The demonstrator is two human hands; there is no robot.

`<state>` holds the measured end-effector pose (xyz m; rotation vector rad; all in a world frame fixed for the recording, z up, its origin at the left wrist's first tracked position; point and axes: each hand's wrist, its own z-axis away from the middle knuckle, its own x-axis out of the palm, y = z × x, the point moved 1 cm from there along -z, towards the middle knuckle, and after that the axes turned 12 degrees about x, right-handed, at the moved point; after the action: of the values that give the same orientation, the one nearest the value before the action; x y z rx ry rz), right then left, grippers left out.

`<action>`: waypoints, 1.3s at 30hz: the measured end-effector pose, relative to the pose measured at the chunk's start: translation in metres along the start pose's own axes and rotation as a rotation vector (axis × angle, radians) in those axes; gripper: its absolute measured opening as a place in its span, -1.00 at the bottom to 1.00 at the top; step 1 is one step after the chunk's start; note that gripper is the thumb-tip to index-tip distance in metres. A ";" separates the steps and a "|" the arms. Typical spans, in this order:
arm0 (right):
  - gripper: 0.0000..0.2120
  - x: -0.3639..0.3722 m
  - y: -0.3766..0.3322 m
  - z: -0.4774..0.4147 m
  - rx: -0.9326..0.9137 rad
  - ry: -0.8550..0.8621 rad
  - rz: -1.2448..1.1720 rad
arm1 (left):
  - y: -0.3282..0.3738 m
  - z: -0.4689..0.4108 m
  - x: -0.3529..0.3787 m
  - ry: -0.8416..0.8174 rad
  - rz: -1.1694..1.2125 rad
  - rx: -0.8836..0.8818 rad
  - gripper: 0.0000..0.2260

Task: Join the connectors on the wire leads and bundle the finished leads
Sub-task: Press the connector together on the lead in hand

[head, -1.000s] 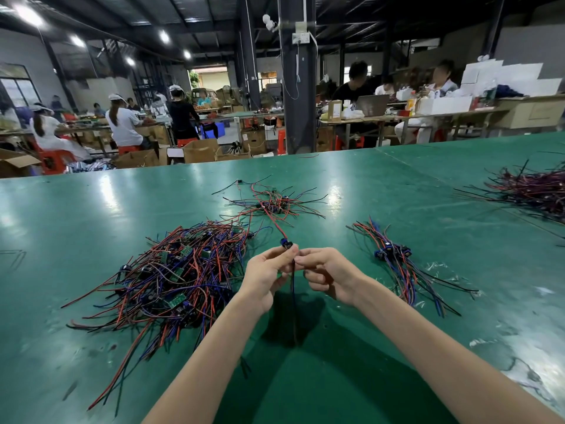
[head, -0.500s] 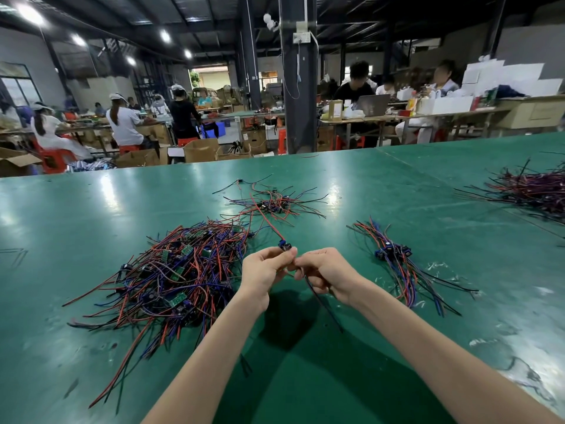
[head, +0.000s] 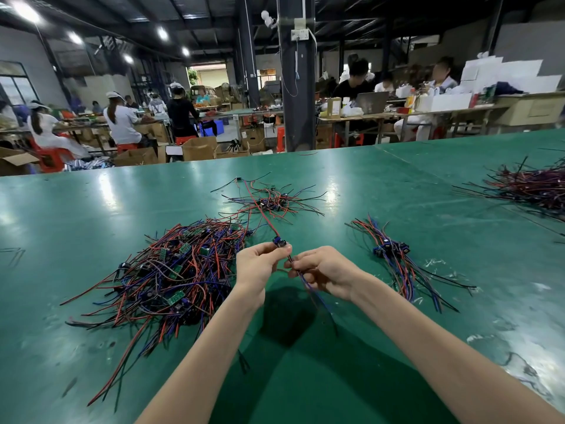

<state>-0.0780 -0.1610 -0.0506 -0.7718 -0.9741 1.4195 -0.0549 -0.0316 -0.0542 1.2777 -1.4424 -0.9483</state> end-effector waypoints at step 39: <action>-0.79 0.002 0.010 -0.003 0.039 0.124 0.356 | 0.016 -0.019 -0.033 0.220 0.133 0.029 -0.78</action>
<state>-0.0801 -0.1587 -0.0610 -1.0289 -0.7345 1.6674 -0.0405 0.0045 -0.0395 1.2490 -1.3540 -0.6791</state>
